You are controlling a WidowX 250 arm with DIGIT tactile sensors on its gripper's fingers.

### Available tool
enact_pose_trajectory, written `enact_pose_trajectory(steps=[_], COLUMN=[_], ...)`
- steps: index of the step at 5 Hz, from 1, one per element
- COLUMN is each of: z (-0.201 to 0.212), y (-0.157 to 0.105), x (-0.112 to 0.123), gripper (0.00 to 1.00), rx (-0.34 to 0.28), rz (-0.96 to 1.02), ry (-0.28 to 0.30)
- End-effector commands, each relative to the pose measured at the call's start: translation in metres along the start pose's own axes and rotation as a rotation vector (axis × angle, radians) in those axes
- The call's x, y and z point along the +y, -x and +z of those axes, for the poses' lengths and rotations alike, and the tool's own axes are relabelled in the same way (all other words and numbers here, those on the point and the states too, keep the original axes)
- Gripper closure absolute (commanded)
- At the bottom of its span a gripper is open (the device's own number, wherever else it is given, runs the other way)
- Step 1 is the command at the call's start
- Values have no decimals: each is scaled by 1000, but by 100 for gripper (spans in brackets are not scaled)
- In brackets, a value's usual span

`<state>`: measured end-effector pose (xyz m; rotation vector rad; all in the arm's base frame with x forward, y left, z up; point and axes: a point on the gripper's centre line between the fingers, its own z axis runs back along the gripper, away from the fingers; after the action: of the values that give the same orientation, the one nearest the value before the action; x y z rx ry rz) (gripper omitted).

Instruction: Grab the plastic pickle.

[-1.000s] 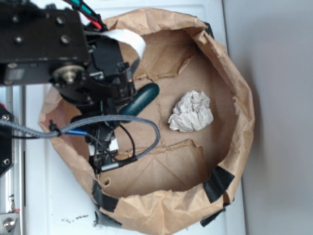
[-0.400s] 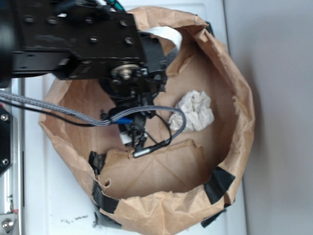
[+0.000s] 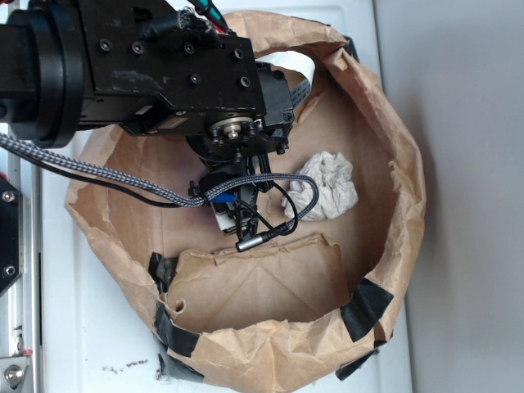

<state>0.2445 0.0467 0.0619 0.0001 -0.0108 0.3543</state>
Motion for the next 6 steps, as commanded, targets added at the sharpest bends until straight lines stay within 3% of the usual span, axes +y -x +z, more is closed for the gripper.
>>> enact_pose_trajectory(steps=[1, 3, 4, 6], z=[-20, -43, -42, -13], y=[-10, -12, -14, -7], x=[-11, -21, -24, -18], gripper=[0, 0, 100, 100], rx=[-1, 53, 37, -53], rz=[-26, -51, -44, -100], ry=[-26, -69, -66, -64])
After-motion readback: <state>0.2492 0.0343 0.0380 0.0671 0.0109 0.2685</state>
